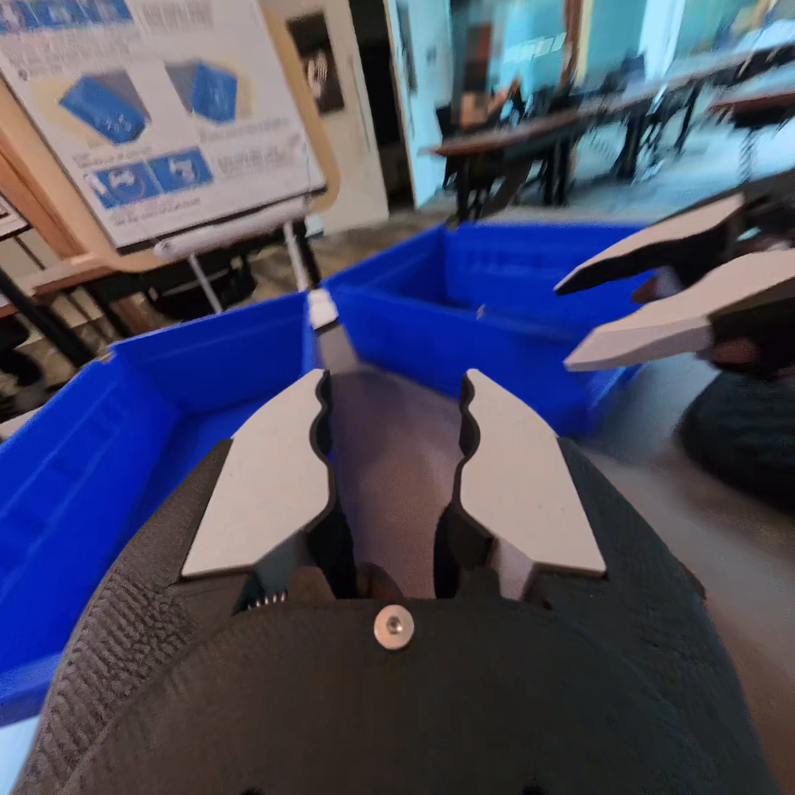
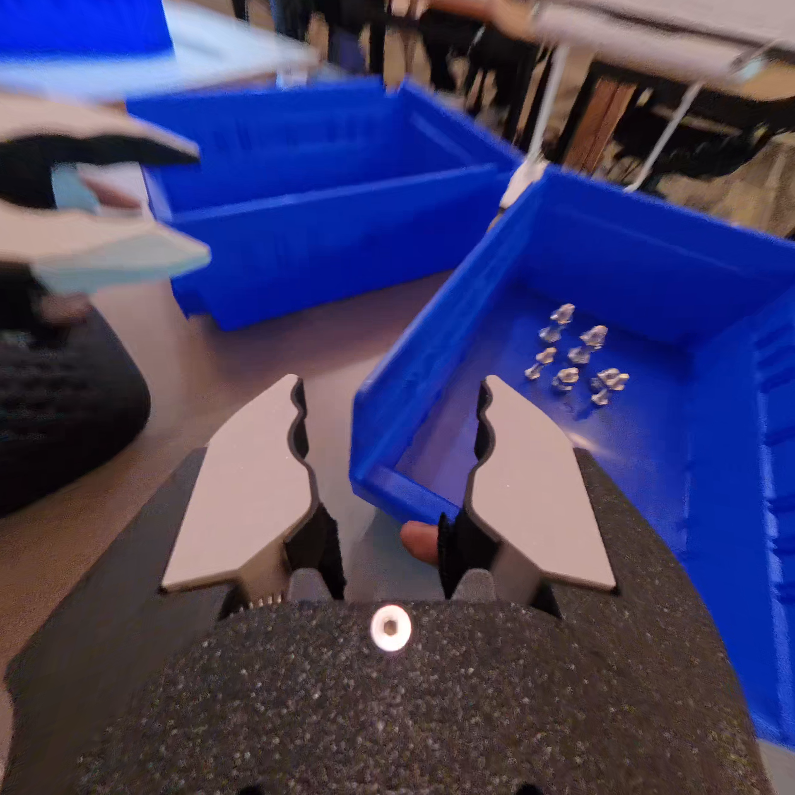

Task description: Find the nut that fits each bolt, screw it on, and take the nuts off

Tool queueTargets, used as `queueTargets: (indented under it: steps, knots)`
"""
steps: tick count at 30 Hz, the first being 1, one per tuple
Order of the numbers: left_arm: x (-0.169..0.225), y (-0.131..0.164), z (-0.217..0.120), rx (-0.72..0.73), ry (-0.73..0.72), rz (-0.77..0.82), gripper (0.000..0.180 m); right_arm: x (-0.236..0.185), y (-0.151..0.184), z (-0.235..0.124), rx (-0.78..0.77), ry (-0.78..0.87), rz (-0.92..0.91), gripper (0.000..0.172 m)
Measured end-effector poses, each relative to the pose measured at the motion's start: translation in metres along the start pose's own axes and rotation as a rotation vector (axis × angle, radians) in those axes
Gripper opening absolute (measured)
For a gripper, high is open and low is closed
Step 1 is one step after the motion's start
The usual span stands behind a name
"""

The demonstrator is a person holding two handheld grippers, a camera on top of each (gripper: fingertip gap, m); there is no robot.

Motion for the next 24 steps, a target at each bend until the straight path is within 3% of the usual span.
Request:
queueTargets:
  steps: [2,5,9,13,17,20,24]
  knots:
    - [0.026,-0.011,0.003,0.068,0.067,-0.059,0.067,0.027,0.003,-0.024,0.104,0.072,0.088,0.085]
    - [0.057,-0.013,0.025,0.028,0.17,-0.162,0.09,0.081,0.025,-0.057,0.176,0.299,0.172,0.086]
    - [0.078,-0.01,0.058,-0.032,0.183,-0.212,0.101,0.135,0.066,-0.073,0.078,0.431,0.219,0.078]
    - [0.08,-0.004,0.078,-0.022,0.083,-0.091,0.099,0.155,0.086,-0.057,0.002,0.39,0.222,0.077]
    - [0.088,0.006,0.098,-0.199,0.128,-0.141,0.095,0.156,0.086,-0.028,-0.05,0.308,0.196,0.07]
    - [0.093,0.008,0.112,-0.269,0.14,-0.128,0.08,0.155,0.083,-0.015,-0.11,0.266,0.173,0.051]
    - [0.086,0.008,0.118,-0.303,0.049,-0.115,0.061,0.152,0.082,-0.016,-0.159,0.293,0.176,0.018]
Point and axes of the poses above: each gripper's, where its closed fingertips meet, z out along the fingers, y out of its underside, x = y × z across the jaws, the point moved 6 cm from there along -z, back along the fingers, and after that the axes turned 13 degrees about -x, right-handed, at the moved point
